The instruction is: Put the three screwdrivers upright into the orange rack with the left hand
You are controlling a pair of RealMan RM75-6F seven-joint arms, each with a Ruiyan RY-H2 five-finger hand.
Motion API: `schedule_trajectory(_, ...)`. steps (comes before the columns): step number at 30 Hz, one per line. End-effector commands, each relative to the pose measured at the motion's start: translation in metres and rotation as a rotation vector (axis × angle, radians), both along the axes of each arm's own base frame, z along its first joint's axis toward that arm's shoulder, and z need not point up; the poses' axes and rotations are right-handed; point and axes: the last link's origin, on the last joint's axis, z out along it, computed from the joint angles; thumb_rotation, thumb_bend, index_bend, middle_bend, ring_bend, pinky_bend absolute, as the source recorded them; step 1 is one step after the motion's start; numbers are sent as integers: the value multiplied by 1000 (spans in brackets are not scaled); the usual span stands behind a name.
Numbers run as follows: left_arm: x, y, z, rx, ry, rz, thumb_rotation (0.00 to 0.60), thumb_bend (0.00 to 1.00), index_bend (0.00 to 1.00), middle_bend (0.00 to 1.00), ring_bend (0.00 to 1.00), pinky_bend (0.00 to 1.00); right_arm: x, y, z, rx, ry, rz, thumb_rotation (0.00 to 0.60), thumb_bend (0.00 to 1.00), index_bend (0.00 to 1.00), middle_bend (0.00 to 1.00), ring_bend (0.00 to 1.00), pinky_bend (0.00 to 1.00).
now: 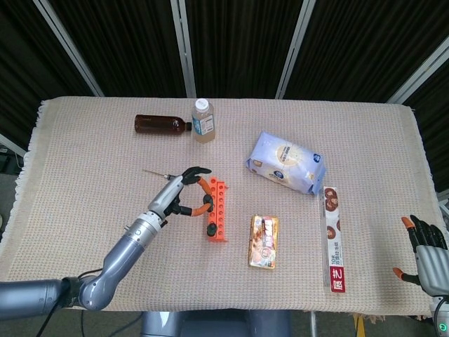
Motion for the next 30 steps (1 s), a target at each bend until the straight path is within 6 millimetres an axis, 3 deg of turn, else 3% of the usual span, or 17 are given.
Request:
schedule_trajectory(1, -2, -1, -5, 4, 14, -6, 600, 388, 674, 121, 0, 0, 0, 0, 0, 1, -1, -1, 600, 0, 0, 0, 0, 0)
schedule_trajectory(20, -10, -11, -26, 37, 91, -58, 600, 389, 609, 97, 0, 0, -1, -1, -1, 3, -2, -5, 600, 0, 0, 0, 0, 0)
schedule_trajectory(26, -11, -12, -29, 45, 107, -69, 600, 388, 550, 78, 0, 0, -1, -1, 0, 1, -2, -7, 600, 0, 0, 0, 0, 0)
schedule_trajectory(30, -10, -12, -29, 55, 111, -77, 600, 388, 441, 52, 0, 0, -2, -2, 0, 2, -2, -8, 600, 0, 0, 0, 0, 0)
